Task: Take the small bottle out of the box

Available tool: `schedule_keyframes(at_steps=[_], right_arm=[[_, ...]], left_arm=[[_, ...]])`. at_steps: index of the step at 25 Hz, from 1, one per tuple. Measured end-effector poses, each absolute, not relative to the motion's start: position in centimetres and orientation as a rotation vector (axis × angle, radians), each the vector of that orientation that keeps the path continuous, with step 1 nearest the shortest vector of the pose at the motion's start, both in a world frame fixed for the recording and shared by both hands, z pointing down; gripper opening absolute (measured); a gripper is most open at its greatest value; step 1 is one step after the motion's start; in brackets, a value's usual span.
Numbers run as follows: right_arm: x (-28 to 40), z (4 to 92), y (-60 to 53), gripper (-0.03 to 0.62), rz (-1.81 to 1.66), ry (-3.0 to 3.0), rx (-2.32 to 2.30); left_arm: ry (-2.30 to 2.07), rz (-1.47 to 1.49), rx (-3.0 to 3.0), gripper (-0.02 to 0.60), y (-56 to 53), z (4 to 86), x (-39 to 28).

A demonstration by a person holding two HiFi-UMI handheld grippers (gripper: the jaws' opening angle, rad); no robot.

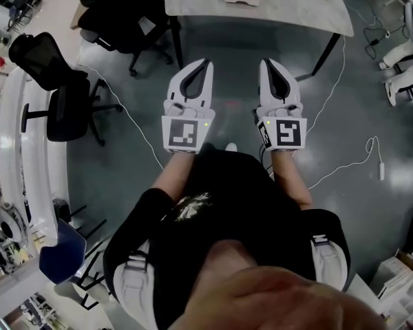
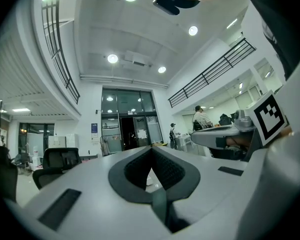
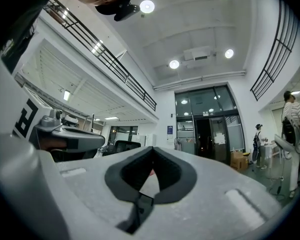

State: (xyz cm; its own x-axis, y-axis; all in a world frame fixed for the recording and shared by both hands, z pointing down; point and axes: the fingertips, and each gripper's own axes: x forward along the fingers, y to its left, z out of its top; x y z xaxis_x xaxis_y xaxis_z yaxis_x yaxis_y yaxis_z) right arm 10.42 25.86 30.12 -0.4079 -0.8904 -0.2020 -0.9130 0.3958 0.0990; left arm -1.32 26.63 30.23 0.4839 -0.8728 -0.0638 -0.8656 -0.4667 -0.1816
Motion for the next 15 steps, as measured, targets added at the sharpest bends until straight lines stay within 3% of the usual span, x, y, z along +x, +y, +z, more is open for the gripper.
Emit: schedule_keyframes(at_steps=[15], right_arm=[[10.2, 32.0, 19.4, -0.005, 0.330, 2.583, -1.648]], left_arm=[[1.538, -0.025, -2.552, 0.012, 19.7, 32.5, -1.3]])
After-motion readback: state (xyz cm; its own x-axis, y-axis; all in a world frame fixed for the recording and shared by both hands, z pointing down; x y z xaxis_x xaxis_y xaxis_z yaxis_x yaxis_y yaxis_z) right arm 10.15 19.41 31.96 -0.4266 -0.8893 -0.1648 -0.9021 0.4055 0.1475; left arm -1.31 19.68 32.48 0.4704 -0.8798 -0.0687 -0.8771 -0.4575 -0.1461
